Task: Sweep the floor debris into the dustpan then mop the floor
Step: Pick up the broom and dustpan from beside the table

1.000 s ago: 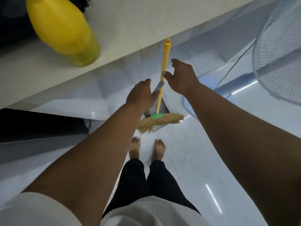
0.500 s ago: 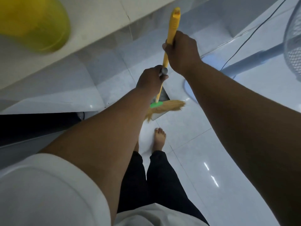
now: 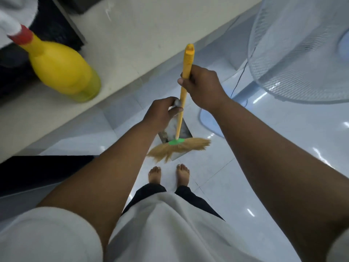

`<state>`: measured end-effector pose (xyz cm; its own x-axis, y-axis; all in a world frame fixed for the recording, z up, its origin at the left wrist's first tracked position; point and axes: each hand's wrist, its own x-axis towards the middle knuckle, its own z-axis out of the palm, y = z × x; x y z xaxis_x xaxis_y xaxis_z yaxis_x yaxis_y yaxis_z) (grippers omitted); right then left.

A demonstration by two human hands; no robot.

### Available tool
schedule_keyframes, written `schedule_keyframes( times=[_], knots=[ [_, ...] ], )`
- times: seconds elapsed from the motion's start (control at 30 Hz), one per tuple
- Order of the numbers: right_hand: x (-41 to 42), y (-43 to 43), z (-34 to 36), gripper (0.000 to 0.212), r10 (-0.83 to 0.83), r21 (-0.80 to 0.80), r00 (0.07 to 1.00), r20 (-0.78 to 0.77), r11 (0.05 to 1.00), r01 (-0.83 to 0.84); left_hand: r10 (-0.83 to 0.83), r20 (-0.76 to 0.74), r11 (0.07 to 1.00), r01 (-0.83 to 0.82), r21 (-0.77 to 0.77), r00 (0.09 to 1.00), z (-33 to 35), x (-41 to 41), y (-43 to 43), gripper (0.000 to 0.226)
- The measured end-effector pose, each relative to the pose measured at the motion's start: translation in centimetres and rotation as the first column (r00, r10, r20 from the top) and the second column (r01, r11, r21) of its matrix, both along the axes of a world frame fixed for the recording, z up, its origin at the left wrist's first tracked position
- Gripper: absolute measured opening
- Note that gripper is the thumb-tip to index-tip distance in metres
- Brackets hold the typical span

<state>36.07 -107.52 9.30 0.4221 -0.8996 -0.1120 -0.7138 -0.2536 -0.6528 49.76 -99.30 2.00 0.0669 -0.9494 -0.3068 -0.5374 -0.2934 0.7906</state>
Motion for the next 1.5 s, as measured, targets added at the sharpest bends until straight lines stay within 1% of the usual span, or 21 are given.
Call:
schedule_keyframes(
  times=[0.17,0.23,0.37,0.47,0.57,0.67,0.77,0.9,1.0,1.1,1.33,1.4,1.5],
  knots=[
    [-2.3,2.0,4.6,0.030,-0.068,-0.087,0.998,0.001,0.994,0.068,-0.094,0.020,0.990,0.096,-0.102,0.995,4.4,-1.2,0.6,0.006],
    [-3.3,2.9,5.7,0.029,-0.115,-0.108,0.993,-0.009,0.988,0.113,-0.142,0.007,0.983,0.142,-0.116,0.990,5.5,-1.8,0.9,0.005],
    [-5.1,5.5,7.4,0.026,-0.262,-0.108,0.965,0.012,0.959,0.262,-0.252,0.019,0.962,0.252,-0.105,0.968,7.3,-3.1,1.5,0.004],
    [-6.4,7.9,8.1,0.024,-0.369,-0.105,0.929,-0.002,0.924,0.367,-0.340,0.040,0.934,0.342,-0.107,0.940,8.0,-4.4,2.2,0.012],
    [-8.1,10.8,8.9,0.023,-0.467,-0.122,0.884,-0.016,0.879,0.462,-0.451,0.033,0.885,0.452,-0.112,0.892,9.0,-5.8,3.3,0.013],
    [-9.9,14.1,9.6,0.023,-0.569,-0.146,0.822,-0.013,0.814,0.562,-0.563,0.058,0.817,0.566,-0.112,0.825,9.9,-7.9,4.4,0.017],
    [-11.8,17.7,10.1,0.023,-0.672,-0.163,0.740,-0.012,0.732,0.662,-0.640,0.032,0.761,0.639,-0.107,0.768,10.5,-10.4,5.9,0.012],
    [-14.7,23.3,10.6,0.023,-0.790,-0.174,0.613,0.011,0.603,0.779,-0.761,0.054,0.639,0.762,-0.106,0.646,10.8,-14.4,8.8,0.023],
    [-17.3,28.1,10.9,0.021,-0.867,-0.167,0.498,0.026,0.487,0.857,-0.844,-0.005,0.535,0.839,-0.099,0.537,11.4,-17.8,11.9,0.024],
    [-20.0,33.4,11.1,0.021,-0.924,-0.154,0.380,0.053,0.368,0.917,-0.910,0.101,0.392,0.914,-0.102,0.402,12.1,-21.6,15.6,0.027],
    [-25.1,48.5,11.7,0.020,-0.991,-0.136,0.101,0.087,0.088,0.987,-0.981,0.157,0.103,0.991,-0.083,0.115,13.4,-30.0,27.4,0.024],
    [-26.3,53.4,11.8,0.020,-0.996,-0.126,0.025,0.084,0.014,0.992,-0.986,0.166,0.010,0.997,-0.076,0.022,13.5,-32.2,31.6,0.019],
    [-27.6,60.4,11.6,0.020,-0.991,-0.114,-0.092,0.096,-0.103,0.988,-0.986,0.142,-0.103,0.992,-0.075,-0.092,13.4,-35.2,37.8,0.011]
  ],
)
